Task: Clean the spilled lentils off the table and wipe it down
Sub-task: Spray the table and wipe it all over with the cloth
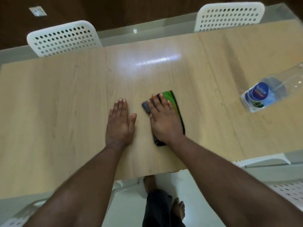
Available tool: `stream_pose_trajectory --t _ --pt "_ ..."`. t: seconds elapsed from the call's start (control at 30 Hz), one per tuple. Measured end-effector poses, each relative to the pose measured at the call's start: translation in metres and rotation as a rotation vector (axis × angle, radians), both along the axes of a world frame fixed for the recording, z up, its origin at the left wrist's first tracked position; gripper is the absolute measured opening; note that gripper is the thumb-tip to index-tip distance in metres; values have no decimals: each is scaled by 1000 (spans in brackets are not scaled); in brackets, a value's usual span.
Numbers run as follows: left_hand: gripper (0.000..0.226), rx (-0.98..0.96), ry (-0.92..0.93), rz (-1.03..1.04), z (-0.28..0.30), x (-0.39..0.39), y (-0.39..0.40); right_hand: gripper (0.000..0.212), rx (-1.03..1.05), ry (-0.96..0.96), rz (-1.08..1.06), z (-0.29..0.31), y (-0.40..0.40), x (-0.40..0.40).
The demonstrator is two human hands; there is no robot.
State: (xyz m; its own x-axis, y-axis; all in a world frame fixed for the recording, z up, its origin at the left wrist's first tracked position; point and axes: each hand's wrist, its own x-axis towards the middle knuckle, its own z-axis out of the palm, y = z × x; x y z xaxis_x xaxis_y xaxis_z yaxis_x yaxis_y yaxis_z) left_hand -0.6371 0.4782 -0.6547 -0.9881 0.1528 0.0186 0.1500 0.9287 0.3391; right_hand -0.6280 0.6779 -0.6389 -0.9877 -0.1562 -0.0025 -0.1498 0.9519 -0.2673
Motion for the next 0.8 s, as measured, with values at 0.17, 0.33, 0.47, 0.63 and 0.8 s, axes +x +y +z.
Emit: stream_pose_trajectory --t 0.17,0.33,0.47,0.63,0.8 --pt "77 53 -7 6 -2 -1 -1 63 -30 -43 212 2 -20 92" --pt "79 138 -41 78 9 16 8 61 -316 -117 230 8 12 120" --pt "72 136 -51 130 25 77 62 55 -691 -99 -115 15 42 85" --pt "66 -10 -38 56 23 138 132 49 -643 -30 -111 4 61 68" --pt "69 -115 -37 209 8 105 136 48 -573 54 -68 -14 64 66"
